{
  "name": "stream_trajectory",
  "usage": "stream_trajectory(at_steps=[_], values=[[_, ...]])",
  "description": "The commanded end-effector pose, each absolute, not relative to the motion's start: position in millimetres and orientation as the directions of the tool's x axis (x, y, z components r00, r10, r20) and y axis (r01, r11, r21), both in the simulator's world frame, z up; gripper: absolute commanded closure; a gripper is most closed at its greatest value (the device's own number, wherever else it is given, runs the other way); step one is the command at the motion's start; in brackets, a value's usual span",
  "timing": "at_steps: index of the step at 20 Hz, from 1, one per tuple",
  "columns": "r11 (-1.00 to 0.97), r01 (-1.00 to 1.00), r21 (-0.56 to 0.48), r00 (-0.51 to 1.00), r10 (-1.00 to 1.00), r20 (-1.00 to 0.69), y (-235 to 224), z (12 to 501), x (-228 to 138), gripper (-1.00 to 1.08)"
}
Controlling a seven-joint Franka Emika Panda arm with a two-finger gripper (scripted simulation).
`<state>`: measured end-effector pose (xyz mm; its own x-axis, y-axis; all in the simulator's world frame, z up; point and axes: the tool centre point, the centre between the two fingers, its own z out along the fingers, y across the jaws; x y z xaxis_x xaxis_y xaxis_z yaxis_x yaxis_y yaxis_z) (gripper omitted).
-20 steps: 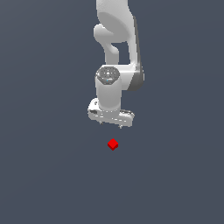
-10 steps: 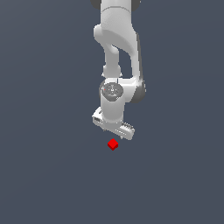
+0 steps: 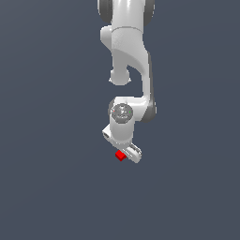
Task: Pick up the red cube and move it to a goal position.
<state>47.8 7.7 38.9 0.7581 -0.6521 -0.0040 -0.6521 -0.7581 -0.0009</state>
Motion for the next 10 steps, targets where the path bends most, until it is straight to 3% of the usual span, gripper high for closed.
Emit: stream_trajectory(at_steps=[1, 10], values=[[-0.729, -0.685, -0.001, 0.729, -0.685, -0.002, 7, 32, 53, -0.92], [-0.681, -0.732, 0.0, 0.681, -0.732, 0.0, 6, 20, 61, -0.92]])
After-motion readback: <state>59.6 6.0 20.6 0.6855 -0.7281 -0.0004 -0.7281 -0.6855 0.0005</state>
